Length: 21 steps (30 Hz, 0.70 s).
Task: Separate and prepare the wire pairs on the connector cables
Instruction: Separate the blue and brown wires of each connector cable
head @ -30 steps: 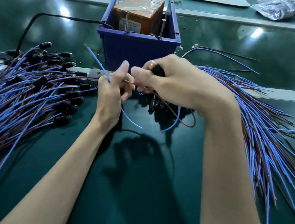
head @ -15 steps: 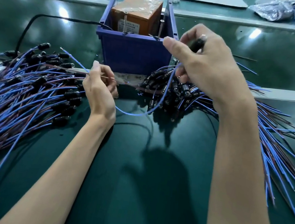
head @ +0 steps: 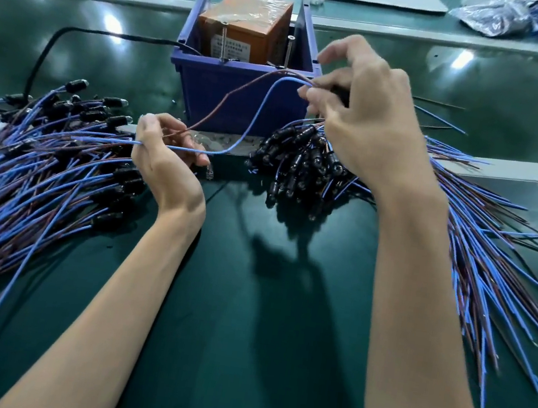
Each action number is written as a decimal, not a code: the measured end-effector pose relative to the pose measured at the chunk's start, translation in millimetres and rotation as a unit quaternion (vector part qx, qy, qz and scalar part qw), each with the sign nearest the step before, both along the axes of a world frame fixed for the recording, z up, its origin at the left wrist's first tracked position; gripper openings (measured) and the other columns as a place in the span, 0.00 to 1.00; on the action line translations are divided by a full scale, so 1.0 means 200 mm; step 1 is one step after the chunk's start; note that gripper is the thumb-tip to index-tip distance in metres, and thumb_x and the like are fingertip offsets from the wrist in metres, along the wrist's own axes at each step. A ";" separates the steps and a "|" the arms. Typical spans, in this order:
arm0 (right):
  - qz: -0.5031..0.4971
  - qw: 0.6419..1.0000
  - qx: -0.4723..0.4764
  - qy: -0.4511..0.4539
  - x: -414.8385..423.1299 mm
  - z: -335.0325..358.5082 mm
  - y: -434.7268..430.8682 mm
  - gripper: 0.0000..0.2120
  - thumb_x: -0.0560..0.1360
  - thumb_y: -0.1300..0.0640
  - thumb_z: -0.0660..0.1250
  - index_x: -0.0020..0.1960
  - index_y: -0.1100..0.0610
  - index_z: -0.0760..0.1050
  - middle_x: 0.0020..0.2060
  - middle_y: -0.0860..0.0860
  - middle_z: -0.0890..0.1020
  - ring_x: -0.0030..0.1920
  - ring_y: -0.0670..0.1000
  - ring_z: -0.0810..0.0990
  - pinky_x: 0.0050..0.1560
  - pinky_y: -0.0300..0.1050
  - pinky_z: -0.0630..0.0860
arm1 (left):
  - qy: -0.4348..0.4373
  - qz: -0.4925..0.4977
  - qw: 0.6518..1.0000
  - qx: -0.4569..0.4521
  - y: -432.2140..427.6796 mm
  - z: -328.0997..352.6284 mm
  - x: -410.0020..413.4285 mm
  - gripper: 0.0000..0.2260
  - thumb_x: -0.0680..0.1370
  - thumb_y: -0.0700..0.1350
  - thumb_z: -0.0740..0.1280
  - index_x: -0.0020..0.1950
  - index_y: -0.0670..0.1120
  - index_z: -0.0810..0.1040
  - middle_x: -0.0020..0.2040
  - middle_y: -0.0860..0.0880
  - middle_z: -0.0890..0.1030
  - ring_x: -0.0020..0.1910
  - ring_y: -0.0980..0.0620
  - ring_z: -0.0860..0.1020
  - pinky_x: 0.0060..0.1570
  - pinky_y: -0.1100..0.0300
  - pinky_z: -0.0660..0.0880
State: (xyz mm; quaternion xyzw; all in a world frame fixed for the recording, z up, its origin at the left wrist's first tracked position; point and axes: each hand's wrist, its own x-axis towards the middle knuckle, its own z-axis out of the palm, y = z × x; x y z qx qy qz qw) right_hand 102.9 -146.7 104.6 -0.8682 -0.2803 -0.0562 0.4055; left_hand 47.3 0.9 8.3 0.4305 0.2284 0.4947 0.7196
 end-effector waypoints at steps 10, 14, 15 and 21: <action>-0.238 0.970 -0.052 -0.029 0.05 -0.08 -0.04 0.08 0.73 0.55 0.71 0.52 0.53 0.80 0.53 0.53 0.82 0.53 0.56 0.80 0.51 0.44 0.73 | -0.025 -0.011 0.999 0.019 0.00 -0.01 -0.01 0.18 0.82 0.38 0.48 0.34 0.43 0.68 0.33 0.46 0.67 0.22 0.55 0.71 0.27 0.60 0.67; -0.255 0.966 -0.039 -0.018 0.04 -0.09 -0.03 0.12 0.74 0.45 0.70 0.52 0.51 0.81 0.50 0.53 0.83 0.53 0.58 0.80 0.50 0.45 0.73 | -0.032 -0.026 0.999 0.021 0.00 -0.03 0.00 0.19 0.81 0.38 0.47 0.34 0.43 0.68 0.26 0.51 0.69 0.22 0.55 0.69 0.25 0.61 0.66; -0.250 0.968 -0.029 -0.020 0.05 -0.09 -0.03 0.12 0.75 0.45 0.69 0.53 0.50 0.81 0.50 0.53 0.84 0.53 0.57 0.80 0.51 0.45 0.72 | -0.029 -0.030 0.999 0.022 0.00 -0.03 0.00 0.19 0.81 0.38 0.47 0.33 0.43 0.68 0.24 0.52 0.69 0.22 0.55 0.69 0.26 0.62 0.66; -0.197 0.980 -0.029 -0.010 0.06 -0.10 -0.02 0.12 0.74 0.59 0.70 0.56 0.50 0.83 0.55 0.53 0.82 0.55 0.53 0.80 0.58 0.44 0.72 | -0.016 -0.043 0.998 0.033 0.01 -0.04 0.00 0.19 0.81 0.38 0.48 0.33 0.43 0.69 0.23 0.54 0.69 0.22 0.56 0.69 0.26 0.62 0.66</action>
